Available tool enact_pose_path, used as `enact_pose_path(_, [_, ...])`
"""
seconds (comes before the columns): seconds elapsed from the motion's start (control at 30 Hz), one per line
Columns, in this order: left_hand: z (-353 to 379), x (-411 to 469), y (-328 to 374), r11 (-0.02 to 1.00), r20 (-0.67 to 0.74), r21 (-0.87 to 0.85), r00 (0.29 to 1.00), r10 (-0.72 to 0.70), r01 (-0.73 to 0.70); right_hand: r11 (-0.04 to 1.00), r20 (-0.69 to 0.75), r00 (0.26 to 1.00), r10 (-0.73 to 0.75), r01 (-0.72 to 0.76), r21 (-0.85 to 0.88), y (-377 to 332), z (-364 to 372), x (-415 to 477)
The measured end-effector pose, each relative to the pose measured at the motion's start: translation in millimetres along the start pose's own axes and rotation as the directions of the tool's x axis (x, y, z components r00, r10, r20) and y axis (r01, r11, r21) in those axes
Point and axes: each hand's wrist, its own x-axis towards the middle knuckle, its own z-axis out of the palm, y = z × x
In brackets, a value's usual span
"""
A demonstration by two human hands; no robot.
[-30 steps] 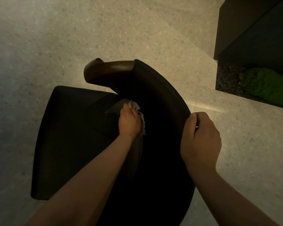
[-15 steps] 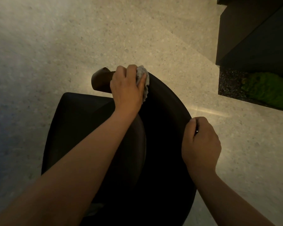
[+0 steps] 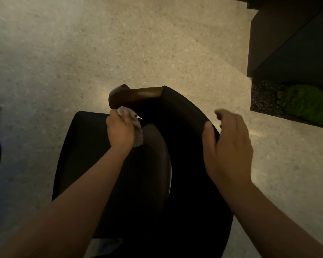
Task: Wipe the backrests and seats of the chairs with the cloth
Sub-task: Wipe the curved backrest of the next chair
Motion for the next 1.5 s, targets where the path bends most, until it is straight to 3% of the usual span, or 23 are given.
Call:
enact_pose_path(0.1, [3, -9, 23, 0.93, 0.068, -0.353, 0.994, -0.086, 0.104, 0.991, 0.085, 0.989, -0.125, 0.128, -0.034, -21, 18, 34])
enact_pose_path(0.23, [11, -35, 55, 0.853, -0.028, -0.509, 0.992, 0.122, -0.119, 0.986, 0.206, 0.975, -0.078, 0.105, -0.128, -19, 48, 51])
enact_pose_path(0.33, [25, -45, 61, 0.833, -0.114, -0.49, 0.966, 0.232, -0.258, 0.965, 0.177, 0.979, -0.096, 0.135, -0.224, -16, 60, 48])
enact_pose_path(0.47, [42, -34, 52, 0.832, -0.203, -0.49, 0.962, 0.182, -0.261, 0.957, 0.141, 0.983, -0.116, 0.148, -0.249, -16, 64, 47])
enact_pose_path(0.6, [45, -10, 8, 0.874, -0.027, -0.479, 0.993, -0.111, 0.085, 0.951, 0.132, 0.984, -0.123, 0.154, -0.267, -16, 65, 45])
enact_pose_path(0.67, [38, 10, -14, 0.905, -0.006, -0.399, 0.986, -0.164, 0.148, 0.948, 0.124, 0.983, -0.133, 0.163, -0.273, -15, 66, 45])
enact_pose_path(0.83, [18, 19, -25, 0.954, -0.021, -0.299, 1.0, -0.01, 0.003, 0.942, 0.132, 0.982, -0.132, 0.166, -0.293, -15, 68, 46])
enact_pose_path(0.9, [9, 7, -19, 0.938, -0.131, -0.31, 0.984, 0.122, -0.157, 0.941, 0.14, 0.982, -0.124, 0.161, -0.297, -16, 66, 45])
enact_pose_path(1.0, [3, 4, -2, 0.878, -0.265, -0.264, 0.905, 0.332, -0.399, 0.937, 0.141, 0.981, -0.13, 0.168, -0.306, -16, 67, 45])
enact_pose_path(1.03, [3, 9, 3, 0.88, -0.28, -0.239, 0.897, 0.342, -0.41, 0.935, 0.139, 0.981, -0.132, 0.17, -0.31, -15, 67, 45])
enact_pose_path(1.1, [3, 29, 6, 0.932, -0.293, -0.229, 0.933, 0.211, -0.282, 0.932, 0.145, 0.981, -0.131, 0.172, -0.318, -15, 68, 45])
enact_pose_path(1.2, [-2, 65, -13, 0.972, -0.16, -0.228, 0.982, -0.098, 0.06, 0.929, 0.133, 0.982, -0.133, 0.17, -0.327, -14, 69, 45])
enact_pose_path(1.27, [-4, 73, -33, 0.981, 0.045, -0.049, 0.981, -0.187, 0.189, 0.926, 0.128, 0.982, -0.139, 0.174, -0.336, -13, 70, 45])
enact_pose_path(1.37, [-3, 55, -55, 0.988, 0.316, 0.013, 0.937, -0.149, 0.153, 0.922, 0.118, 0.982, -0.146, 0.178, -0.343, -12, 71, 45])
enact_pose_path(1.5, [-21, 32, -62, 0.995, 0.331, -0.059, 0.942, -0.056, 0.08, 0.912, 0.118, 0.981, -0.155, 0.188, -0.364, -12, 72, 45])
